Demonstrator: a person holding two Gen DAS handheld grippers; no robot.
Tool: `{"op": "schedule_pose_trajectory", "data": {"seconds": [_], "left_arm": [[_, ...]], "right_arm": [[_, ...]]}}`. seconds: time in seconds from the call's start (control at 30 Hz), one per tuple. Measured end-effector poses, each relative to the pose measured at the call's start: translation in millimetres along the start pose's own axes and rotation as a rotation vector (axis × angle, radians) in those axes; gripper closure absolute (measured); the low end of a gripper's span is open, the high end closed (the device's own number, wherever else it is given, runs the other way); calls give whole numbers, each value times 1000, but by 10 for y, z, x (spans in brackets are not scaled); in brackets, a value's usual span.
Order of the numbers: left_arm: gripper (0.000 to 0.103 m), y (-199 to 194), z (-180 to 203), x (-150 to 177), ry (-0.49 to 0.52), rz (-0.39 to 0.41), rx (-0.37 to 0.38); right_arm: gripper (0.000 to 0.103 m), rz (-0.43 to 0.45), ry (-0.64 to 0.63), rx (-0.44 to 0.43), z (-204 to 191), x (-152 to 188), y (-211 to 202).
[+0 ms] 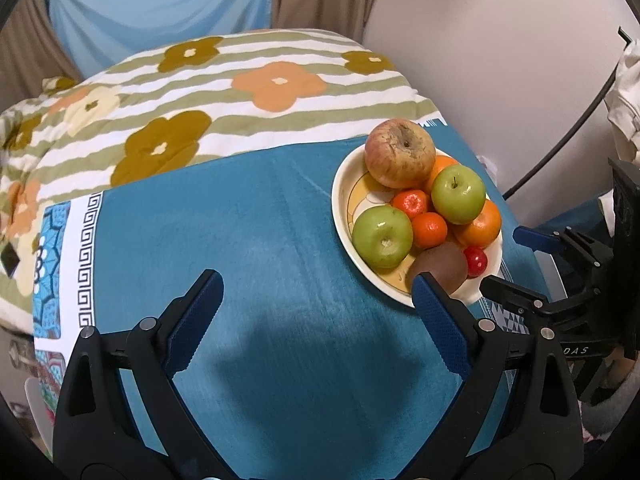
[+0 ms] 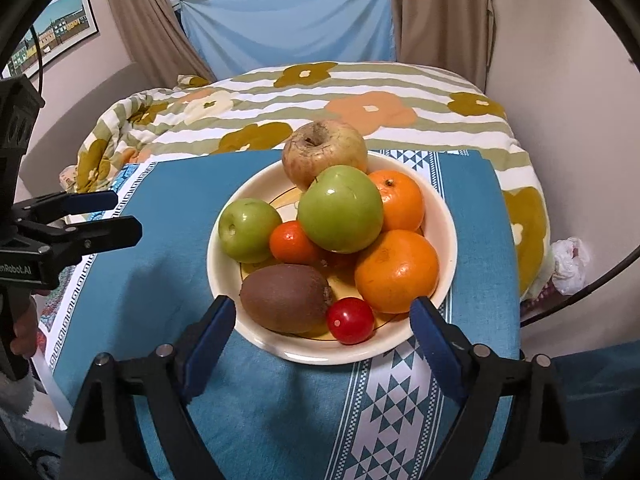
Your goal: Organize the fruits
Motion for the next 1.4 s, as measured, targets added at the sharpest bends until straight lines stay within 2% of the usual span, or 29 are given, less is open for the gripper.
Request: {"op": "schedule_pose_trajectory", "data": {"seconds": [0.23,0.3,0.33,0.47,0.67,0.83,1.0,1.2,1.4], "left_arm": [[3,-175,47,23,-54,40,-30],[3,-282,59,49,-80,63,-34],[3,-336,57,64,-91,73,-39],[3,-594,12,128,-126,114,-59],[0,-1149,-223,293,-165,187,-134],[0,-1685,-398,574,-173,257,-186],[0,-2053,-509,873,-167,309,-235],[0,-2319,-559,1146,-165,371,-240],[0,-2464,-535,1244,-156,427,-252]], "right_arm": [[16,26,-25,-3,-9,-70,-129],[10,29,-23,-8,-28,-101,-199],[0,39,-22,-8,-49,-125,-255],[0,83,-7,-3,-166,-205,-514],[0,130,35,31,-473,-208,-968],[0,151,64,61,-781,-108,-1290],[0,152,108,72,-1034,61,-1480],[0,199,123,118,-1253,245,-1708],[0,249,130,148,-1321,310,-1877]]}}
Point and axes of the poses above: each gripper's, at about its wrist camera, not at the fingertips, and y roughly the way its jaws point, z to its right, x to its underside, the point moved 8 cm from there along y, roughly the way its jaws point, and after that the axes turned 13 degrees about -z, right-handed, at the moved point
